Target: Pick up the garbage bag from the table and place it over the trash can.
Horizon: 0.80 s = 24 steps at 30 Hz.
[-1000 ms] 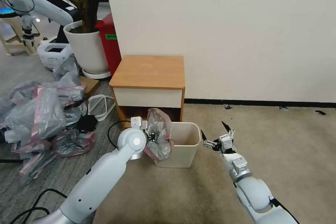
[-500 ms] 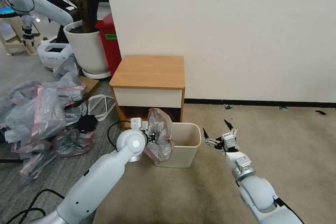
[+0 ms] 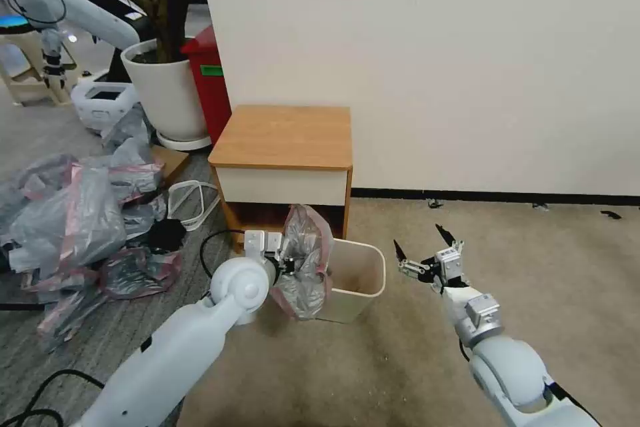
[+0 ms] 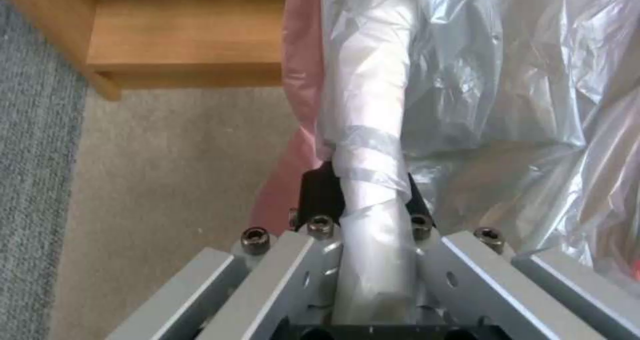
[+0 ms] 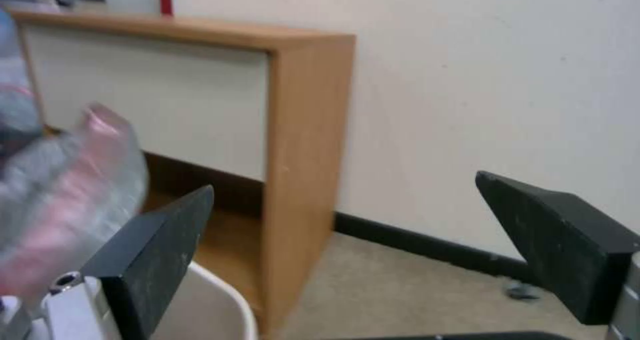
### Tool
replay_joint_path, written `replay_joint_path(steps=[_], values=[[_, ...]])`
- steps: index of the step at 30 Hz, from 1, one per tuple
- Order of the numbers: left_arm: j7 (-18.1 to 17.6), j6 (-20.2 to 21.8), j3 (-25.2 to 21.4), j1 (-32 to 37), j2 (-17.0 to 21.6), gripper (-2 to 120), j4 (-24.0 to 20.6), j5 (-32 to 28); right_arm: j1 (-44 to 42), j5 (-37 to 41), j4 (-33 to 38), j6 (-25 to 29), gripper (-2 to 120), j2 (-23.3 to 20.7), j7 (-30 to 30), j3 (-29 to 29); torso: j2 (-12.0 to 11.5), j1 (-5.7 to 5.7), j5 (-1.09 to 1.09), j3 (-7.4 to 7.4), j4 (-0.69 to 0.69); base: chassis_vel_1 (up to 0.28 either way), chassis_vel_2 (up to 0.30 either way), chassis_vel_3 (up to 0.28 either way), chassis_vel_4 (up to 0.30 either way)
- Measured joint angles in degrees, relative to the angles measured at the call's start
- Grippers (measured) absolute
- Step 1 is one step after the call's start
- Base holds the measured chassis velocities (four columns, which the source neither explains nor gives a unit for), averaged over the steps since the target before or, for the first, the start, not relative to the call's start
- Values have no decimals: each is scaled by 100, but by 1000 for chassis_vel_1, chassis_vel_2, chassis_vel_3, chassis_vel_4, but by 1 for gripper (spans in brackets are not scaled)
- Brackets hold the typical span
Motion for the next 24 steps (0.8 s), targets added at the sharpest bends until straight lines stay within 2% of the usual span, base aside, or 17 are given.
replay_joint_path(steps=[3,5,6,7,10,11,13,15,18,19,20,24], values=[[323,-102,-105,204,90,4,-148,256,-86,501,355,-221,100,-66,3,-31,0,0,0,0,0,0,0,0,0],[396,-125,-130,247,107,4,-179,301,-105,642,451,-290,100,-81,4,-38,0,0,0,0,0,0,0,0,0],[601,-176,-197,373,159,4,-260,434,-153,1005,691,-465,100,-117,7,-60,0,0,-1,0,0,0,0,0,0],[601,-176,-197,373,159,4,-260,434,-153,1005,691,-465,100,-117,7,-60,0,0,-1,0,0,0,0,0,0],[992,-323,-313,618,244,4,-368,675,-246,1717,1071,-836,100,-199,14,-103,0,0,0,0,0,0,0,0,0],[992,-323,-313,618,244,4,-368,675,-246,1717,1071,-836,100,-199,14,-103,0,0,0,0,0,0,0,0,0],[1263,-440,-388,779,302,4,-419,872,-292,2297,1310,-1105,100,-281,64,-169,0,0,-1,0,0,0,0,0,0],[1557,-625,-444,920,384,4,-461,1105,-278,3050,1571,-1634,99,-362,143,-241,0,0,-1,0,0,0,0,0,0],[1645,-684,-455,947,408,4,-465,1169,-236,3355,1655,-1853,98,-386,187,-302,0,0,0,0,0,0,0,0,0],[1752,-786,-472,958,430,4,-465,1256,-148,3808,1751,-2246,96,-427,242,-401,0,-1,-1,0,0,0,0,0,0],[1793,-825,-477,958,439,4,-463,1280,-92,3973,1755,-2403,95,-444,269,-459,0,0,-1,0,-1,0,0,0,0],[1914,-912,-477,959,484,4,-463,1374,333,4199,1529,-2643,86,-492,392,-822,0,0,0,0,-2,0,0,0,0]])
